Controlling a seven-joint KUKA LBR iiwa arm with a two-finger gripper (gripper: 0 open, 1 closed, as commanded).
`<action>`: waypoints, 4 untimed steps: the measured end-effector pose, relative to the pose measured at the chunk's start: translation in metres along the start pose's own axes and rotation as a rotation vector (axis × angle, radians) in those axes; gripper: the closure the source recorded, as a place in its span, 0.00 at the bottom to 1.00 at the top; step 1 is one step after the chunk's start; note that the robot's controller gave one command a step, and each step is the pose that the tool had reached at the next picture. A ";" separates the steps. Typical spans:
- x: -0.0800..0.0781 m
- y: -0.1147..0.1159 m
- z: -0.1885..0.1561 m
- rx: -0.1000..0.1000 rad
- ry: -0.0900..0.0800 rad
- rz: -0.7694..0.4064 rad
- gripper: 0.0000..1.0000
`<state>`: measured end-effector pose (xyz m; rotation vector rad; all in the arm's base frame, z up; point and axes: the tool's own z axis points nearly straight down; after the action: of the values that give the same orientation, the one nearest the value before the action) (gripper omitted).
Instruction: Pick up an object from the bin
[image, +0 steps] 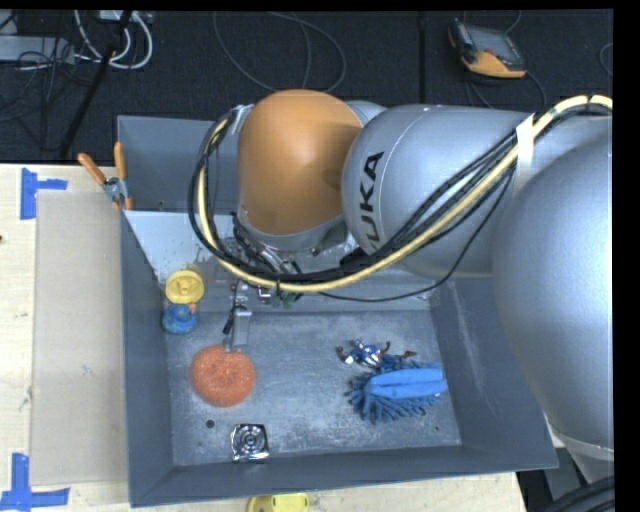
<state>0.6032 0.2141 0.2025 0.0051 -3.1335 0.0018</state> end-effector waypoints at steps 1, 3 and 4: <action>-0.002 -0.001 -0.005 -0.001 -0.008 0.003 0.00; 0.025 -0.015 0.082 0.000 -0.007 -0.298 0.00; 0.039 -0.020 0.126 -0.004 -0.014 -0.172 1.00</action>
Offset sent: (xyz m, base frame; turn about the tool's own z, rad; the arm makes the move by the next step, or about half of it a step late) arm -0.0435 -0.0418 -0.0983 -0.1273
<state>0.5632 0.1935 0.0772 0.2755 -3.1352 -0.0056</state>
